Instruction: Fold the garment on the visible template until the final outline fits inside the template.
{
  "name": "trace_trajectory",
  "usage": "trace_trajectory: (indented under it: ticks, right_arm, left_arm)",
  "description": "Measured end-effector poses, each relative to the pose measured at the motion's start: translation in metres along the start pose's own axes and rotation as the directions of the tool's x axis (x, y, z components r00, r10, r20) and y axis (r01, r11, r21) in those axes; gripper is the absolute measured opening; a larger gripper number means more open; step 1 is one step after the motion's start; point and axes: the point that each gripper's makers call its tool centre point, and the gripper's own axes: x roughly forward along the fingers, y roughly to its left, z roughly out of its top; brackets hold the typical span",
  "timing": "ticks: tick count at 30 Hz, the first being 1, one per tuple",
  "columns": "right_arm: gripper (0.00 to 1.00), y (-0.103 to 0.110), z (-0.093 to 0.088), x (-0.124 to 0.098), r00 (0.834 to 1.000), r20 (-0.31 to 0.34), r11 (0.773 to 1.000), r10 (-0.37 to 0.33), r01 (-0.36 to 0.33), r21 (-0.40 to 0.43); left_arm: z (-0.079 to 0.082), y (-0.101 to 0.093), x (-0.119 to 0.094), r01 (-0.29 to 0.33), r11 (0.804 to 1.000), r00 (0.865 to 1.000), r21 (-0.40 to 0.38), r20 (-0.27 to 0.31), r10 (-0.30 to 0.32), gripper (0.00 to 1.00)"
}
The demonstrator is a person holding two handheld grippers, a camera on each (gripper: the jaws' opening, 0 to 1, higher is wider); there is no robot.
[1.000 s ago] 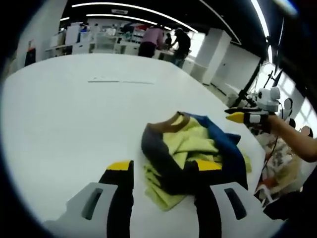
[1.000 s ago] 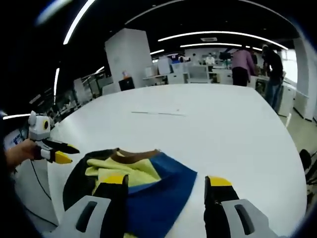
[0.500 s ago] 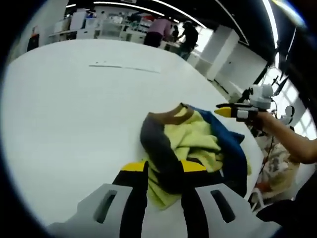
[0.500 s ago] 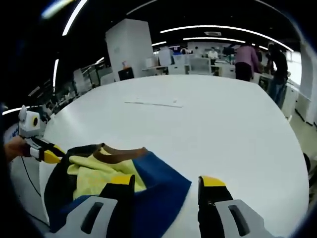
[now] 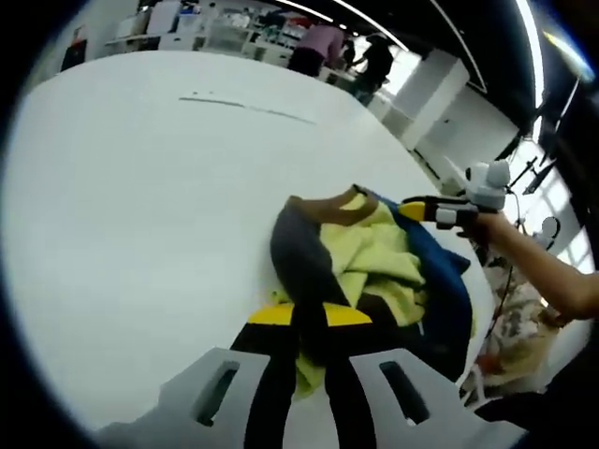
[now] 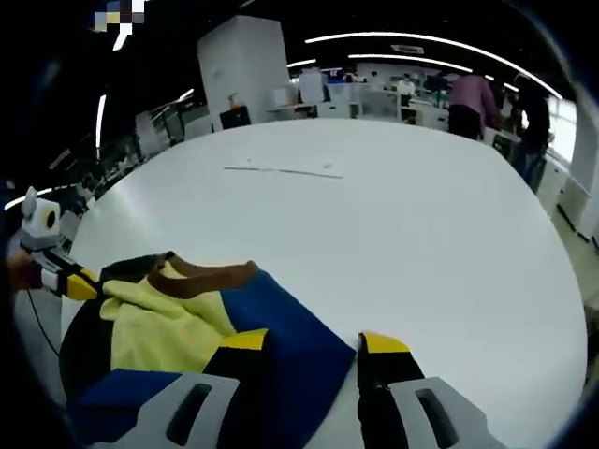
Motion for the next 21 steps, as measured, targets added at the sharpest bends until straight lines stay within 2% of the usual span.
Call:
trace_trajectory:
  ticks: [3,10,14,18,21]
  right_arm:
    - [0.27,-0.003,-0.002,0.001,0.999,-0.031,0.999,-0.013,0.012,-0.042]
    - [0.18,-0.003,-0.009,-0.001,0.996,-0.085,0.990,-0.037,0.025,-0.138]
    - [0.12,-0.005,-0.010,-0.001,0.994,-0.103,0.992,-0.040,0.027,-0.123]
    - [0.00,-0.006,-0.012,-0.001,0.992,-0.118,0.992,-0.039,0.024,-0.122]
    - [0.00,-0.006,-0.012,-0.001,0.991,-0.126,0.993,-0.035,0.020,-0.116]
  left_arm:
    - [0.000,0.000,-0.001,-0.010,1.000,1.000,0.024,-0.005,0.011,0.01]
    - [0.002,-0.001,-0.003,-0.017,0.998,1.000,0.062,0.007,0.017,0.00]
    - [0.006,-0.001,-0.006,-0.033,0.997,0.999,0.073,0.027,0.031,0.00]
    - [0.008,-0.003,-0.009,-0.032,0.996,0.999,0.085,0.029,0.030,0.00]
    - [0.011,-0.004,-0.012,-0.038,0.996,0.999,0.084,0.039,0.035,0.00]
